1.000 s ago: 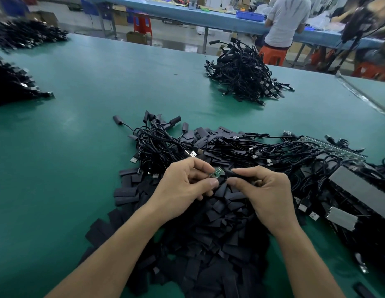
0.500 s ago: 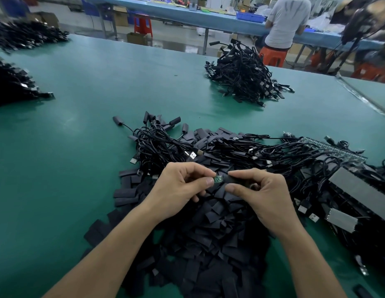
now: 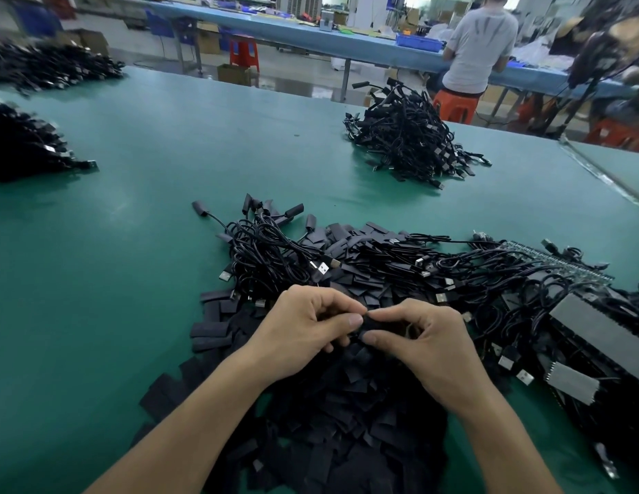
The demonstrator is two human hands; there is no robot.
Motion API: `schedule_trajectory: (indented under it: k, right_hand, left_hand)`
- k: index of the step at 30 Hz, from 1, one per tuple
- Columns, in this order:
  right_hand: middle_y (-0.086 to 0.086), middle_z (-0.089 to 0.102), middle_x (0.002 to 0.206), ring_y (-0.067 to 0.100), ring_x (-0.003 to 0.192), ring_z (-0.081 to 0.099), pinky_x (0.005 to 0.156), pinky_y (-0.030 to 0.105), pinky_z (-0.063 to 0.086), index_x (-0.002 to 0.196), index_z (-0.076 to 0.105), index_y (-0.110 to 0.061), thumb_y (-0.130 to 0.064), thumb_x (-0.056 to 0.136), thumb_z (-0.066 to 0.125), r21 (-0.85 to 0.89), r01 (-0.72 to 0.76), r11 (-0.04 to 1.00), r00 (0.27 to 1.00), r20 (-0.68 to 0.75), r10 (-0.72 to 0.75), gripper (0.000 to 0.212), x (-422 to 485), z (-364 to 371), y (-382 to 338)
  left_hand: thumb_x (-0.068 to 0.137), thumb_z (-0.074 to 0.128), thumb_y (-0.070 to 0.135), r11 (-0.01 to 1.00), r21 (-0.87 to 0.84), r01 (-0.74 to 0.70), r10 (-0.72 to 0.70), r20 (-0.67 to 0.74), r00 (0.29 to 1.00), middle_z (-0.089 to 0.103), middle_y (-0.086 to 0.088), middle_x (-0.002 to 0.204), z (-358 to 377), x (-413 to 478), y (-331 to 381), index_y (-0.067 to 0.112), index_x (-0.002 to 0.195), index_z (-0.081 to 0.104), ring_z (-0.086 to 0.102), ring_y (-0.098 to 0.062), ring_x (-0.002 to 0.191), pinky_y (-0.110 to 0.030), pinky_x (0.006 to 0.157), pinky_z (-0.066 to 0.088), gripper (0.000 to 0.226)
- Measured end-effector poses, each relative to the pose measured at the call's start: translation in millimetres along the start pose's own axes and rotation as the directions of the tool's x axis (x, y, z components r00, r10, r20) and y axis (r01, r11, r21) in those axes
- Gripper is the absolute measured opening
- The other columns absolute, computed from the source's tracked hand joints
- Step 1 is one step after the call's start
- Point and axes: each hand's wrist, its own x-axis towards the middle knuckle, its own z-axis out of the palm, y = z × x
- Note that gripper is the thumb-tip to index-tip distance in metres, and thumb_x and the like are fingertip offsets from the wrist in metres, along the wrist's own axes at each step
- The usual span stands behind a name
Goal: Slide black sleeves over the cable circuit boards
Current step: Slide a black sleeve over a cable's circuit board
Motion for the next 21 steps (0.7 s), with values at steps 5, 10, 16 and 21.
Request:
schedule_trajectory:
  k: [5, 10, 16, 21]
  right_hand:
    - [-0.016, 0.07, 0.084, 0.007, 0.079, 0.067, 0.065, 0.015, 0.048, 0.091, 0.076, -0.037, -0.023, 0.069, 0.086, -0.047, 0.07, 0.996, 0.996, -0.056, -0.072, 0.028, 0.7, 0.9, 1.9]
    - [-0.015, 0.07, 0.081, 0.008, 0.077, 0.067, 0.065, 0.022, 0.052, 0.091, 0.078, -0.028, -0.035, 0.066, 0.079, -0.068, 0.112, 0.991, 0.988, -0.1, -0.118, 0.026, 1.3, -0.8, 1.9]
    - [-0.013, 0.07, 0.083, 0.009, 0.081, 0.067, 0.07, 0.024, 0.054, 0.096, 0.078, -0.025, -0.035, 0.067, 0.08, -0.113, 0.154, 0.982, 0.985, -0.055, -0.161, 0.031, 1.1, -2.6, 2.4]
    - [-0.015, 0.067, 0.088, 0.008, 0.086, 0.064, 0.074, 0.017, 0.049, 0.098, 0.078, -0.024, -0.027, 0.071, 0.083, -0.219, 0.211, 0.953, 0.974, -0.038, -0.224, 0.028, 1.1, 1.0, 5.2]
  left_hand:
    - [0.087, 0.076, 0.011, 1.0, -0.008, -0.023, 0.022, -0.026, 0.999, 0.075, -0.001, 0.086, -3.0, -2.0, 0.9, 0.025, 0.101, 0.073, 0.073, -0.021, 0.075, -0.022, 0.06, 0.055, 0.02]
    - [0.08, 0.084, 0.02, 0.985, 0.155, -0.072, 0.093, -0.135, 0.986, 0.073, 0.004, 0.07, -5.4, -2.8, -1.4, 0.023, 0.082, 0.075, 0.071, -0.012, 0.06, -0.021, 0.053, 0.056, 0.01]
    - [0.084, 0.079, 0.012, 0.983, 0.182, -0.039, 0.056, -0.087, 0.995, 0.073, -0.001, 0.066, -6.6, -2.2, -1.9, 0.023, 0.079, 0.076, 0.071, -0.017, 0.059, -0.02, 0.057, 0.056, 0.012]
    - [0.086, 0.076, 0.003, 0.993, 0.114, 0.01, -0.006, -0.033, 0.999, 0.073, -0.005, 0.068, -8.4, -1.2, 1.2, 0.016, 0.082, 0.075, 0.072, -0.016, 0.062, -0.02, 0.057, 0.054, 0.013]
